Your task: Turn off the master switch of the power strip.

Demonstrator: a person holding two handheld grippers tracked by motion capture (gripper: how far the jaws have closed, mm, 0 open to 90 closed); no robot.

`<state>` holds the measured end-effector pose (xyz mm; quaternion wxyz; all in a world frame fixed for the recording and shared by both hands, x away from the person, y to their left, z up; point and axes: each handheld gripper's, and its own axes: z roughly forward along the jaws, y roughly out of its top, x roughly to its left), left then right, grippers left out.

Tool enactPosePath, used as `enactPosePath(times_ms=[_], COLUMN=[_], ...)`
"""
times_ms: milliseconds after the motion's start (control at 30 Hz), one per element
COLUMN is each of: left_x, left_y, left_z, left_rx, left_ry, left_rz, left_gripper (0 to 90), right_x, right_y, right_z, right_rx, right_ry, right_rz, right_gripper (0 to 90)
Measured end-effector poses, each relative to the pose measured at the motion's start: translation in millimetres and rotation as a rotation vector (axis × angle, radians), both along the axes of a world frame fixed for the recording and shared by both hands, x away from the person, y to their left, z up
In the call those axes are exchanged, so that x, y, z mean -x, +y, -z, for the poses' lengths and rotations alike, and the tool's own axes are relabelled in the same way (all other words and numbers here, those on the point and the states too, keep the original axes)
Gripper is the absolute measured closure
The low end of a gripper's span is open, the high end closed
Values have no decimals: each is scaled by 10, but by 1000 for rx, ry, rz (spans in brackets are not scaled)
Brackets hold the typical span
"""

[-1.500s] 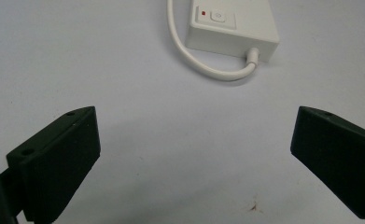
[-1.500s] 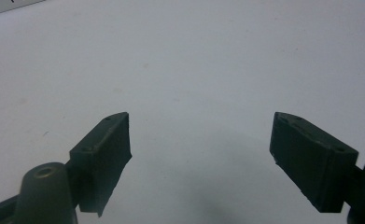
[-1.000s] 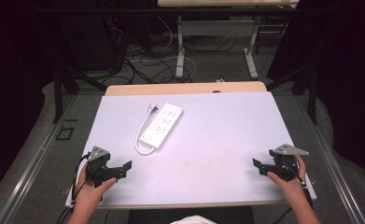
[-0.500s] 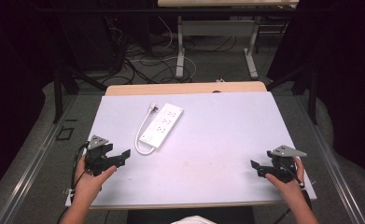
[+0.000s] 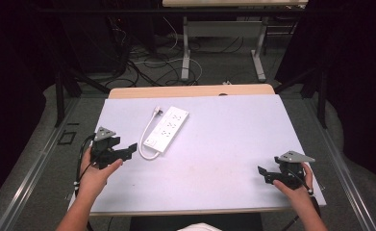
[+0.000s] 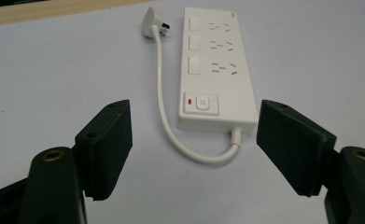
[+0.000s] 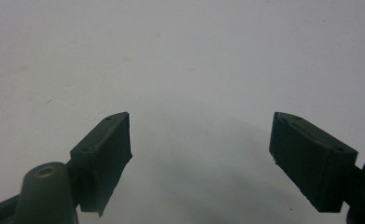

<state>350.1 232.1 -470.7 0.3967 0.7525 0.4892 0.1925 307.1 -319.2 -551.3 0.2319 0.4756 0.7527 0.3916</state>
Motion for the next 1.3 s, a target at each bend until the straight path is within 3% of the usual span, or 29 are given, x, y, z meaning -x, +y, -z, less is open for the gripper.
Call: enactPosePath(times_ms=[333,467,500,567,633,667,867,1167,1300], left_x=[-181,-251,-286,-302,-335,-349,-433,-527,-576], left_y=[-139,-203,-233,-252,-284,-300,-378,-434,-448], left_z=[-20,-1,7,12,15,14,13,17,28], left_rx=[-10,-15,-6,-3,-1,-6,-8,6,-17], left_ry=[56,75,88,87,94,98,108,118,126], left_rz=[-1,19,23,20,26,28,21,-5,-2], left_gripper=[267,279,290,295,313,324,375,479,541], right_x=[5,17,0,1,7,2,10,8,11], right_y=[-29,-57,-46,-48,-57,-50,-57,-59,-50], right_z=[-2,-24,7,7,-6,6,2,0,1], right_rx=[3,15,-5,-2,2,1,-2,-1,-4], right_ry=[-10,20,-21,-21,-2,-20,5,-3,4], right_rz=[5,5,14,15,5,12,6,7,8], right_gripper=[200,199,199,199,198,198,197,194,194])
